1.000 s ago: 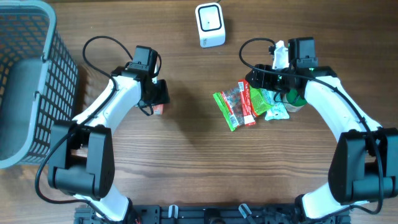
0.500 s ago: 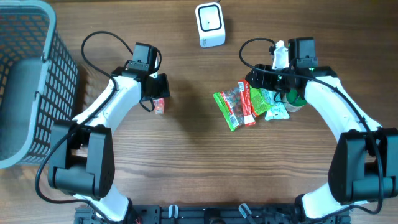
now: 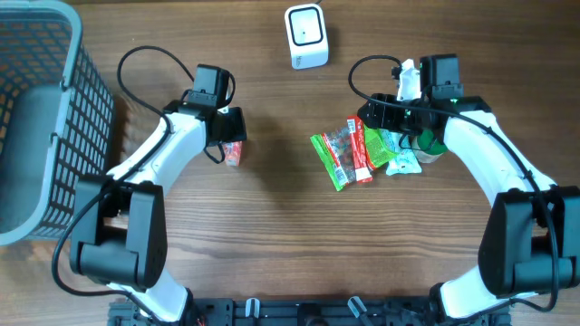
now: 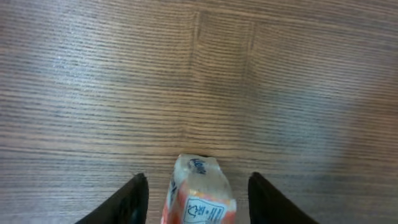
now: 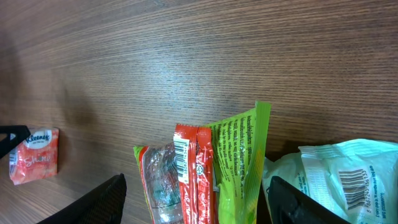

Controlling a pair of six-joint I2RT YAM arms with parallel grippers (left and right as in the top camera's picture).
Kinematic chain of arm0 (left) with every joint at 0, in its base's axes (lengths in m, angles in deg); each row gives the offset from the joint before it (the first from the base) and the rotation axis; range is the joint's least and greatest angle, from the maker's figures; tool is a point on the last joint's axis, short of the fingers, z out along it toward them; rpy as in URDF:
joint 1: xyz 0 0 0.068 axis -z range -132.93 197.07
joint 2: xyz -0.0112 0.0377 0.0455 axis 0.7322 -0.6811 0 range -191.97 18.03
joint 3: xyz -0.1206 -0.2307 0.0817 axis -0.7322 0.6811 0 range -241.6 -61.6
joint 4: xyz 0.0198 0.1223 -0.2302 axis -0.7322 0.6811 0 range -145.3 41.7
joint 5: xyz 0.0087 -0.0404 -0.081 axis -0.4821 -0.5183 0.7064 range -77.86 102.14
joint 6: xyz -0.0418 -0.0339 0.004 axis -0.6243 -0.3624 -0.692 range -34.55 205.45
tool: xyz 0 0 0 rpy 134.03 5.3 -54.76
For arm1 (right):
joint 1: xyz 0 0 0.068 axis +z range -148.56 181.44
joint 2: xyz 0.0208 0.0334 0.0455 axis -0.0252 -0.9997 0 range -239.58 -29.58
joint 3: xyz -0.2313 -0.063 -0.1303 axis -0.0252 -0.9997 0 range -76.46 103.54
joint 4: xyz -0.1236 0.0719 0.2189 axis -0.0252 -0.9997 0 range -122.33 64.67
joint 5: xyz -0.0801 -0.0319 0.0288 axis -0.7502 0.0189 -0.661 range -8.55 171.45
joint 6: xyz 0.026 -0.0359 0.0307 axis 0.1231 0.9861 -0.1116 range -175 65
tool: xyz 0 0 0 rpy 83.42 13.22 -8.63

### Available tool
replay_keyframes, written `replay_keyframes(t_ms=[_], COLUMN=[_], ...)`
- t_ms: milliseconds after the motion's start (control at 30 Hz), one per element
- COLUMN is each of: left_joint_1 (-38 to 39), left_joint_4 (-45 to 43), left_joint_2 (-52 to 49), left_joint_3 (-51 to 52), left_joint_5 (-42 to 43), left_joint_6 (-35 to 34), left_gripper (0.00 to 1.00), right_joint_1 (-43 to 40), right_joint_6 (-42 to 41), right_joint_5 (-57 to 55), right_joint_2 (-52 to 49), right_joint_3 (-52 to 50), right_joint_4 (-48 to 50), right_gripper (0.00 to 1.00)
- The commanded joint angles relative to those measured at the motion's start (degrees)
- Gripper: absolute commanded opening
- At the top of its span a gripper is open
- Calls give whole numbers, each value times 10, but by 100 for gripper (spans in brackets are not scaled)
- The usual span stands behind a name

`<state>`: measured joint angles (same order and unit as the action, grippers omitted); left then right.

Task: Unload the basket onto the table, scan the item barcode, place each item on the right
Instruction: 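Set the tissue pack down at centre and withdraw the left gripper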

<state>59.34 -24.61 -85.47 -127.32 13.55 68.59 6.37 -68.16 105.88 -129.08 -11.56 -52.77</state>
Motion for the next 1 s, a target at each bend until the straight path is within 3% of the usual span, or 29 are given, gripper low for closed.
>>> replay_keyframes(t_ms=[0,200,333,500,633,867,967], left_joint_1=[1,-7,-44,-56,-56,-50,-49], left_joint_4=[31,90,88,99,87,47,10], left_joint_2=[47,52,52,50,37,16,33], left_joint_3=[-22,-22,-22,-9,18,28,27], left_joint_5=[-9,-80,-56,-55,-53,132,198], left_joint_6=[1,-27,-50,-51,-51,-42,-29], left_gripper=[50,47,46,33,33,27,24], right_joint_1=[-1,-1,-1,-1,-1,4,15], right_joint_6=[12,11,12,11,11,12,13], right_joint_5=[11,11,11,11,11,12,40], right_joint_2=[-7,-7,-7,-7,-7,-7,-4], right_joint_3=[-5,-5,-5,-5,-5,-5,-3], right_joint_4=[-4,-5,-10,-17,-24,-32,-32], right_gripper=[74,74,74,74,73,73,67])
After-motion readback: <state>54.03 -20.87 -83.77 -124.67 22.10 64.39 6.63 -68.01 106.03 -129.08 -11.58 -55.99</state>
